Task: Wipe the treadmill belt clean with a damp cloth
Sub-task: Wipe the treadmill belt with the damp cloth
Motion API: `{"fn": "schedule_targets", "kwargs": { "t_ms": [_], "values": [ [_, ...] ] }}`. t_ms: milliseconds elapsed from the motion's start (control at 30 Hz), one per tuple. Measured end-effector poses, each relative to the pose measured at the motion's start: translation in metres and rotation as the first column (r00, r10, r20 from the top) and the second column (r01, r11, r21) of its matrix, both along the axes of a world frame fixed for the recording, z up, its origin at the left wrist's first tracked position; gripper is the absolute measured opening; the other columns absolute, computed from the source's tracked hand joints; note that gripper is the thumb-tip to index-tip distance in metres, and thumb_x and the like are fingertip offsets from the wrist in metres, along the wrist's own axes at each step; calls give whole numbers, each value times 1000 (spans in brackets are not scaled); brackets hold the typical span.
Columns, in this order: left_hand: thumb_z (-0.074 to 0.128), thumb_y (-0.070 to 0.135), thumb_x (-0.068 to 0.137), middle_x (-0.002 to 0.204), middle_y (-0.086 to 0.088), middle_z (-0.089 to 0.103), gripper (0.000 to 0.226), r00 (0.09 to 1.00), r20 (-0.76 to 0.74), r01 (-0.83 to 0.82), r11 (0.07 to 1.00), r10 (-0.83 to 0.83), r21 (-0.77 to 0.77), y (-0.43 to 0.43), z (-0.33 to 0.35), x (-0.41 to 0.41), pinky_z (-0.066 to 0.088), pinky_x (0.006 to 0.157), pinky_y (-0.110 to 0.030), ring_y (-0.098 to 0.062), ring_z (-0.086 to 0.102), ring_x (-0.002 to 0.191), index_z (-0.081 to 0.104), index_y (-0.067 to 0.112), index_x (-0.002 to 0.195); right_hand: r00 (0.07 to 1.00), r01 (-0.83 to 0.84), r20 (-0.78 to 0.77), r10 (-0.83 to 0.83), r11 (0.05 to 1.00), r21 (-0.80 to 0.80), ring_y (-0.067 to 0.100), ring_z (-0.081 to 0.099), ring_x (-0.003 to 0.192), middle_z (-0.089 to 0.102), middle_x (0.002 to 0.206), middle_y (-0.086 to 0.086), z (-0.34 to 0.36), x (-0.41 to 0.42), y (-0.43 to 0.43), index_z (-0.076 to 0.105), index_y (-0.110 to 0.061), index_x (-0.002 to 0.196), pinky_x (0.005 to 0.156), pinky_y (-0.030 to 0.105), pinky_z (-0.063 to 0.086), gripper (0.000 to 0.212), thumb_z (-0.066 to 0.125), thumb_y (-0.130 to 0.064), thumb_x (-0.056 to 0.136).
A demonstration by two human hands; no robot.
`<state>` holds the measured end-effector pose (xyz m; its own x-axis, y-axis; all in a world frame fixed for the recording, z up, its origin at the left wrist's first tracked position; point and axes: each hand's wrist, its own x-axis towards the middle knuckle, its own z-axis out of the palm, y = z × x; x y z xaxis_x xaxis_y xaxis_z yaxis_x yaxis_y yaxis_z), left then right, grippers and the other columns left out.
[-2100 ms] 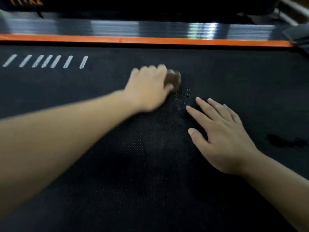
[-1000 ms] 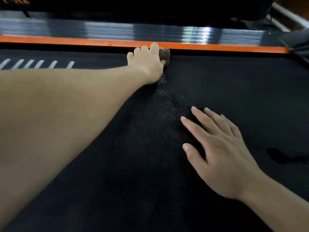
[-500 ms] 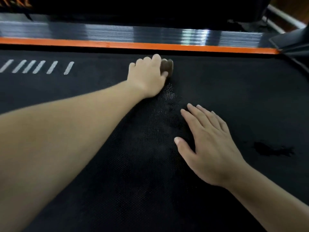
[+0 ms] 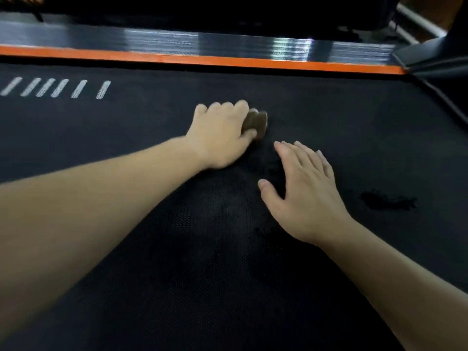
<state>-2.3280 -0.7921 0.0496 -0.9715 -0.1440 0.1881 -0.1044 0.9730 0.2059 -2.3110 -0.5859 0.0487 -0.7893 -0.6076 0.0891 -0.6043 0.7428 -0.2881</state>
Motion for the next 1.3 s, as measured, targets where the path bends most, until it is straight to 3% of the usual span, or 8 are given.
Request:
{"fn": "schedule_targets", "kwargs": {
  "t_ms": [167, 300, 400, 667, 767, 900, 1100, 1300],
  "values": [
    [41, 52, 90, 92, 0, 58, 24, 960, -148, 234, 971, -239, -46, 32, -9, 94, 41, 74, -44, -30, 55, 83, 36, 30, 99, 997, 11, 74, -8, 999, -37, 11, 9, 153, 27, 163, -8, 5, 0, 6, 33, -24, 153, 125, 40, 2, 57, 43, -30, 98],
    [47, 51, 97, 114, -14, 63, 38, 997, -42, -69, 987, 63, -146, 10, -3, 44, 40, 88, -49, -39, 58, 106, 49, 17, 114, 986, -147, 111, 129, 974, 175, 11, -8, 153, 2, 167, -13, 11, 4, 27, 18, -33, 159, 125, 40, -4, 64, 26, -56, 99],
    [48, 48, 99, 119, -16, 59, 37, 979, 14, -205, 978, 206, -39, -7, -2, 18, 37, 95, -51, -40, 53, 113, 48, 14, 116, 986, -148, 96, 134, 976, 156, 9, -8, 153, 3, 167, -15, 11, 8, 41, 18, -34, 158, 125, 39, -3, 64, 24, -57, 99],
    [44, 49, 96, 92, 5, 46, 28, 898, -16, 439, 898, -439, 9, 48, -1, 165, 38, 75, -43, -22, 46, 83, 48, 21, 97, 990, -104, 91, 108, 994, -46, 7, 6, 153, 23, 164, -10, 3, 7, 46, 40, -25, 151, 125, 32, 0, 48, 38, -24, 103],
    [41, 53, 94, 93, -2, 53, 33, 956, -66, 283, 957, -287, -72, 50, -3, 152, 39, 75, -45, -31, 52, 86, 46, 20, 96, 982, -140, 120, 144, 989, -42, 11, 8, 153, 24, 164, -6, 6, 6, 48, 41, -24, 151, 125, 33, 1, 49, 43, -25, 102],
    [52, 47, 96, 98, -2, 50, 30, 995, -24, -92, 993, 94, 72, 48, -7, 117, 35, 87, -47, -35, 52, 100, 38, 21, 95, 984, -153, 123, 132, 972, 179, 15, -5, 154, 4, 168, -8, 11, 12, 64, 22, -36, 157, 125, 42, -3, 61, 29, -57, 100],
    [36, 54, 91, 92, 5, 44, 37, 962, -65, 263, 964, -265, -41, 99, -8, 161, 36, 78, -43, -24, 47, 85, 46, 20, 100, 997, -67, 66, 52, 962, 265, 15, -11, 153, -5, 168, -10, 7, 13, 91, 8, -41, 158, 125, 44, -5, 74, 17, -71, 91],
    [44, 52, 97, 118, -10, 59, 41, 999, -35, 36, 994, -40, -107, 74, -6, 69, 35, 92, -49, -36, 54, 111, 48, 16, 116, 999, -34, 28, 29, 979, 202, 12, -6, 154, 3, 167, -13, 1, 13, 97, 16, -38, 157, 124, 40, -5, 68, 15, -62, 94]
  ]
}}
